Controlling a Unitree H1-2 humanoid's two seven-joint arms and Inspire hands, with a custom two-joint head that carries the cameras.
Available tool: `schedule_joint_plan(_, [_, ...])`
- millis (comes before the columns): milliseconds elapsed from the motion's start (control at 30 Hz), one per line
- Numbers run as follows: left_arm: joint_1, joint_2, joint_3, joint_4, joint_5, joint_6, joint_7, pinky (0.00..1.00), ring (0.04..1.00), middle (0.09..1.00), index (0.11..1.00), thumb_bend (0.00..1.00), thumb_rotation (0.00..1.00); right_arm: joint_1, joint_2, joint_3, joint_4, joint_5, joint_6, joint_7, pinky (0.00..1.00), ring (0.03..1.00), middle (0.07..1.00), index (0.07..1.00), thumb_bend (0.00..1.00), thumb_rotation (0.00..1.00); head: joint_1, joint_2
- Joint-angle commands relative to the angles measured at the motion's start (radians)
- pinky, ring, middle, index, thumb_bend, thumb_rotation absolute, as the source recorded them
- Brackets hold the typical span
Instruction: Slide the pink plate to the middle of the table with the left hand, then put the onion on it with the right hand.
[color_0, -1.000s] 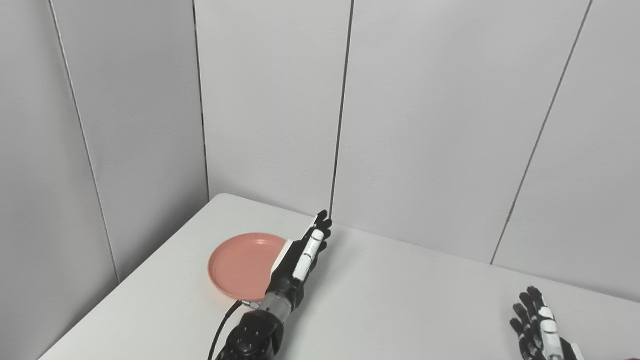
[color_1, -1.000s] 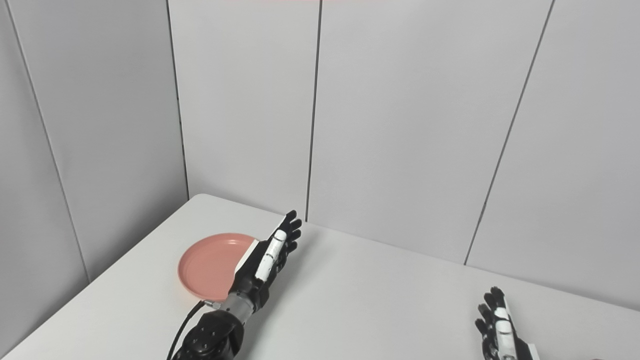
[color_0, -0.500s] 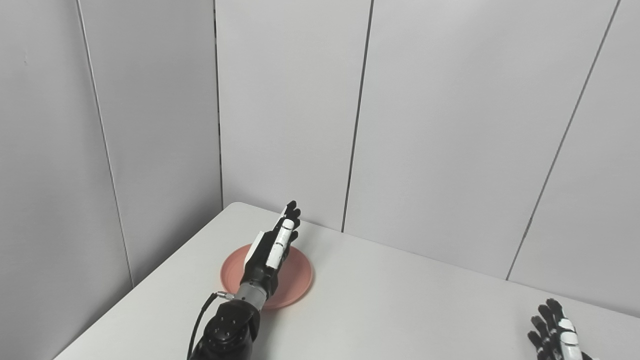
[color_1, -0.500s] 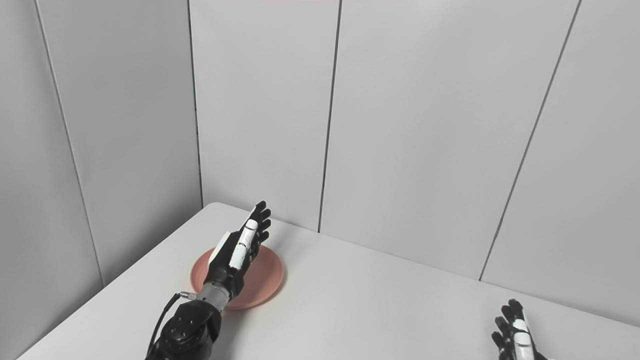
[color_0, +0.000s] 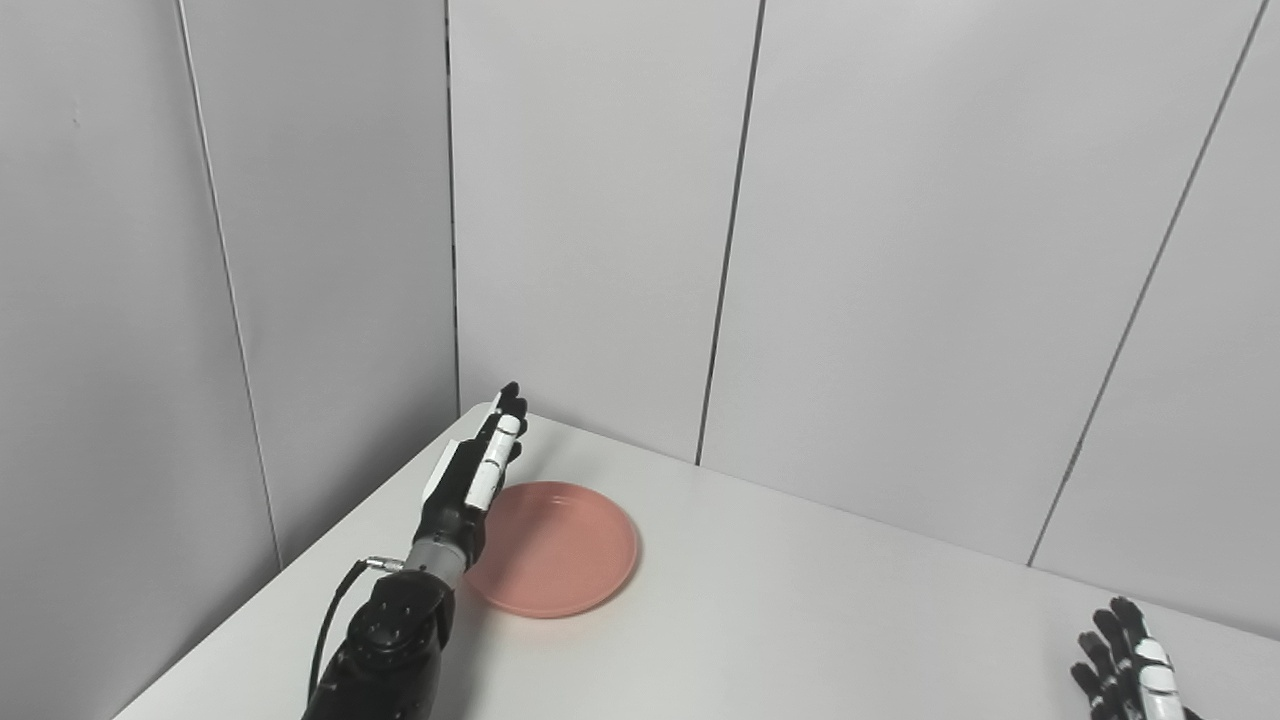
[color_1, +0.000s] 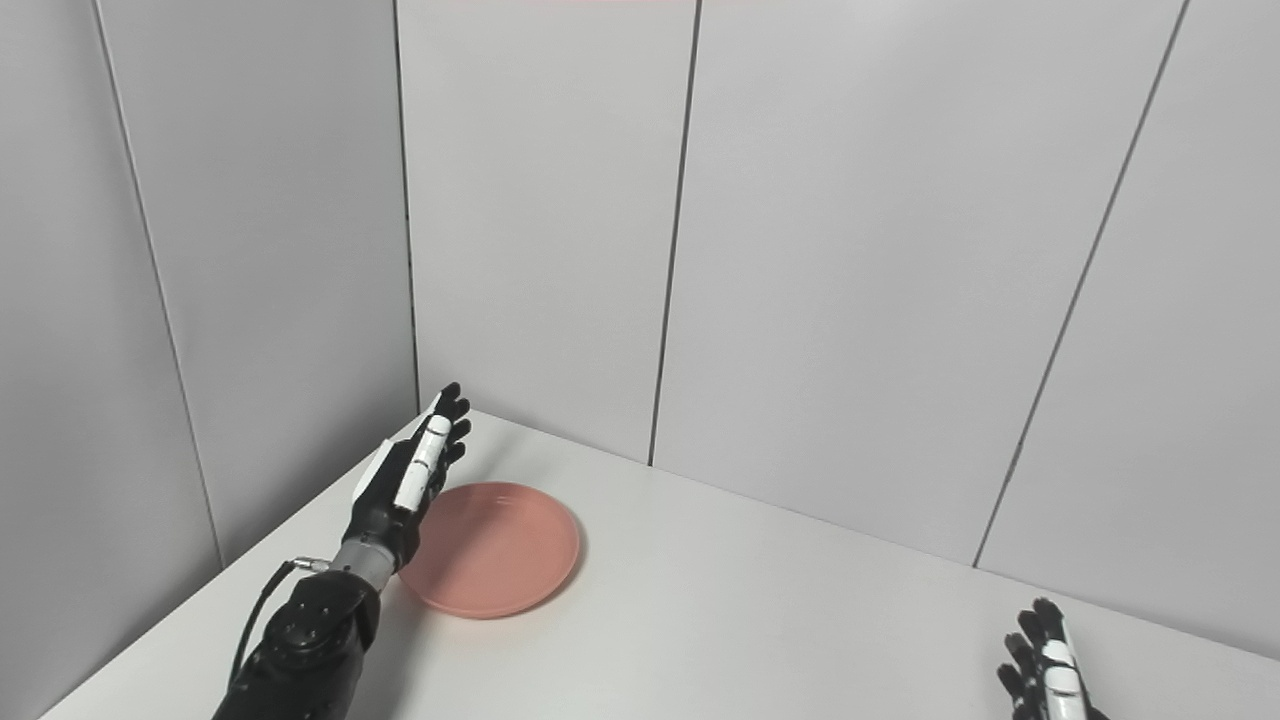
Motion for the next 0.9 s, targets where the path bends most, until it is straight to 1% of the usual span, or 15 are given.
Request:
schedule_joint_plan(0, [-0.048, 0.041, 0.015, -0.018, -0.018, -0.044, -0.01, 0.99, 0.988, 0.989, 0.978, 0.59, 1.0, -0.025, 0.0, 0.0, -0.044, 0.002, 0.003, 0.002, 1.0, 1.0, 1.0, 1.0, 0.17, 1.0, -0.003, 0.001])
schedule_joint_plan(100, [-0.044, 0.058, 0.02, -0.012, -0.012, -0.035, -0.005, 1.0, 0.988, 0.987, 0.973, 0.58, 1.0, -0.024, -0.004, 0.003, -0.053, 0.0, 0.005, 0.005, 1.0, 1.0, 1.0, 1.0, 0.17, 1.0, -0.002, 0.004])
schedule_joint_plan(133, [-0.043, 0.061, 0.022, -0.012, -0.012, -0.03, -0.002, 1.0, 0.986, 0.986, 0.968, 0.58, 1.0, -0.023, -0.004, 0.003, -0.055, 0.001, 0.009, 0.004, 1.0, 1.0, 1.0, 1.0, 0.19, 1.0, -0.002, 0.004])
schedule_joint_plan(300, [-0.045, 0.083, 0.039, 0.04, -0.027, -0.047, -0.009, 0.99, 0.975, 0.97, 0.952, 0.6, 1.0, -0.023, -0.004, 0.006, -0.063, -0.002, 0.012, 0.003, 1.0, 1.0, 1.0, 1.0, 0.18, 1.0, -0.002, 0.006])
schedule_joint_plan(400, [-0.05, 0.099, 0.051, 0.085, -0.047, -0.07, -0.026, 0.99, 0.964, 0.957, 0.937, 0.61, 1.0, -0.021, -0.001, 0.006, -0.077, -0.003, 0.03, -0.004, 1.0, 1.0, 1.0, 1.0, 0.18, 1.0, -0.003, 0.005])
schedule_joint_plan(567, [-0.055, 0.113, 0.065, 0.134, -0.069, -0.103, -0.04, 0.95, 0.954, 0.95, 0.932, 0.58, 1.0, -0.022, 0.002, 0.005, -0.085, 0.007, 0.036, 0.0, 1.0, 1.0, 1.0, 1.0, 0.15, 1.0, -0.003, 0.006])
schedule_joint_plan(733, [-0.06, 0.132, 0.061, 0.188, -0.071, -0.13, -0.062, 0.96, 0.958, 0.954, 0.932, 0.58, 1.0, -0.02, 0.005, 0.005, -0.098, 0.003, 0.045, -0.006, 1.0, 1.0, 1.0, 1.0, 0.14, 1.0, -0.006, 0.007])
schedule_joint_plan(833, [-0.063, 0.139, 0.057, 0.217, -0.069, -0.137, -0.071, 0.97, 0.962, 0.957, 0.945, 0.59, 1.0, -0.02, 0.008, 0.004, -0.105, 0.004, 0.051, -0.01, 1.0, 1.0, 1.0, 1.0, 0.13, 1.0, -0.006, 0.008])
schedule_joint_plan(867, [-0.065, 0.141, 0.056, 0.234, -0.066, -0.148, -0.074, 0.97, 0.963, 0.958, 0.947, 0.6, 1.0, -0.019, 0.007, 0.005, -0.106, 0.002, 0.048, -0.01, 1.0, 1.0, 1.0, 1.0, 0.13, 1.0, -0.007, 0.009])
